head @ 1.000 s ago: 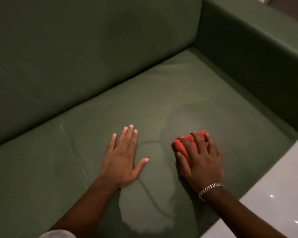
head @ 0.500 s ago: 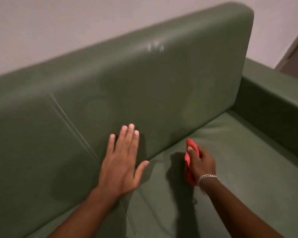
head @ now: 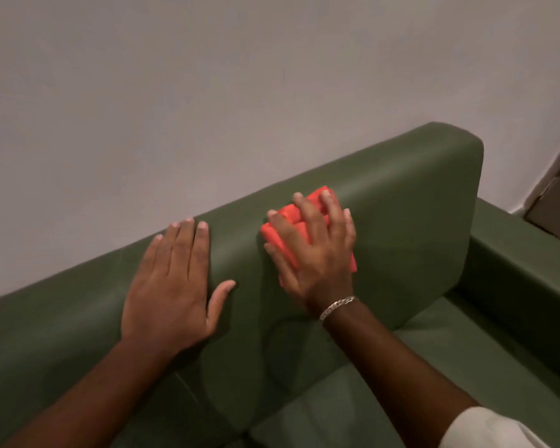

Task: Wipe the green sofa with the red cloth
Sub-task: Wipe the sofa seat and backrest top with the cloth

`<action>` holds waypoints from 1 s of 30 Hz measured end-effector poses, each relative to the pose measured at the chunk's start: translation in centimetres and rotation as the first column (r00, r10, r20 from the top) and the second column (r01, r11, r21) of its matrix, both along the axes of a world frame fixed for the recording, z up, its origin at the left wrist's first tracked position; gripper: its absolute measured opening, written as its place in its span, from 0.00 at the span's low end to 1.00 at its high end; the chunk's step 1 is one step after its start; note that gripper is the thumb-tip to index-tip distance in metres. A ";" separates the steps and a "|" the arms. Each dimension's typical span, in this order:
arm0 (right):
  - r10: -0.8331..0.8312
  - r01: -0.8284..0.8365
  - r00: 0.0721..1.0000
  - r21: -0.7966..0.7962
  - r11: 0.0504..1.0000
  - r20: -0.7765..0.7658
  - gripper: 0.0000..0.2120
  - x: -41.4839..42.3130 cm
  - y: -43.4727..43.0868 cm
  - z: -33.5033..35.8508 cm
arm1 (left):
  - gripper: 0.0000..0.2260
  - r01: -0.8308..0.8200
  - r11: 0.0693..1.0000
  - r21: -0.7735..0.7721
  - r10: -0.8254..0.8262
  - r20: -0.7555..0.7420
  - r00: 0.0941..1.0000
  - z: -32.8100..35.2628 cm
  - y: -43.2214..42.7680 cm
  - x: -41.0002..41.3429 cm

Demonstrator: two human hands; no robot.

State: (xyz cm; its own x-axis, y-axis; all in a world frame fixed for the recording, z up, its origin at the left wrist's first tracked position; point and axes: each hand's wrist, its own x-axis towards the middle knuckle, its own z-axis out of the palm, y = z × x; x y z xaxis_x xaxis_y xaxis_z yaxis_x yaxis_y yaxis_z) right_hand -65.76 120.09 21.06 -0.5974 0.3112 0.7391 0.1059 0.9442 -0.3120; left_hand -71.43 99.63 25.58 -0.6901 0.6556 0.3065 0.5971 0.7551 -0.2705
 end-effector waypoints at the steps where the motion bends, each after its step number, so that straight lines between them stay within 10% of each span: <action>1: -0.037 0.038 0.999 0.023 0.999 -0.011 0.18 -0.3 1.6 0.3 | 0.35 0.008 1.000 0.003 -0.008 0.000 1.000 -0.1 0.0 0.1; 6: -0.373 0.311 0.926 -0.451 0.836 -0.053 0.16 -2.6 4.3 3.2 | 0.35 -0.008 1.000 -0.001 0.008 0.019 1.000 -0.1 0.2 -0.3; 12: 0.045 -0.045 0.999 0.174 0.984 0.001 0.16 -1.6 1.3 2.7 | 0.36 0.066 0.998 -0.008 -0.064 0.134 0.989 1.4 -0.8 -0.2; 19: -0.249 0.271 0.961 -0.238 0.933 0.117 0.18 -3.5 -0.9 5.3 | 0.34 0.205 0.977 -0.062 -0.180 0.277 0.944 4.8 -10.3 -2.5; 30: -0.035 0.061 0.963 -0.091 0.994 0.267 0.19 -3.4 -17.0 5.8 | 0.36 0.142 0.990 0.007 -0.132 0.419 0.898 5.8 -28.7 -4.3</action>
